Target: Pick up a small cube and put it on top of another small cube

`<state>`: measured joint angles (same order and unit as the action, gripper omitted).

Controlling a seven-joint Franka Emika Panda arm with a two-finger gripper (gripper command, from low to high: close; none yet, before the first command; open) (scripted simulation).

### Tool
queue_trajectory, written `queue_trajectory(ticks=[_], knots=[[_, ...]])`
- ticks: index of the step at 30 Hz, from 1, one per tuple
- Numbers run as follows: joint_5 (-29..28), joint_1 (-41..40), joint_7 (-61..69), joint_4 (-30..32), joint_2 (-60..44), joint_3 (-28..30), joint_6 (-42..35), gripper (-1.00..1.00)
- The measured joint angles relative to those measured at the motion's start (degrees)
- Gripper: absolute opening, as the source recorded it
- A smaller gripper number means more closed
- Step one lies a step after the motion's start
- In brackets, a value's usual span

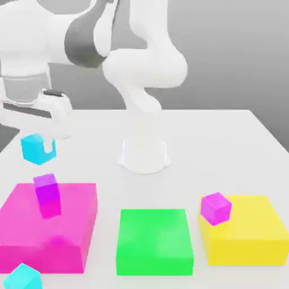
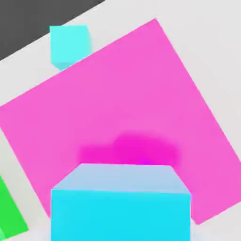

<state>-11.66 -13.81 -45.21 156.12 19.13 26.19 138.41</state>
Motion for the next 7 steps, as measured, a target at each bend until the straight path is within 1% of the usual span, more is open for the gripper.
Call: queue_trajectory(ticks=[3, 4, 7], knots=[[1.43, 0.42, 1.55, 1.7, -5.63, 1.13, 6.87, -1.0], [1.92, 0.56, 1.98, 2.14, -7.21, 1.37, 8.82, 1.0], [1.92, 0.56, 1.98, 2.14, -7.21, 1.37, 8.82, 1.0]])
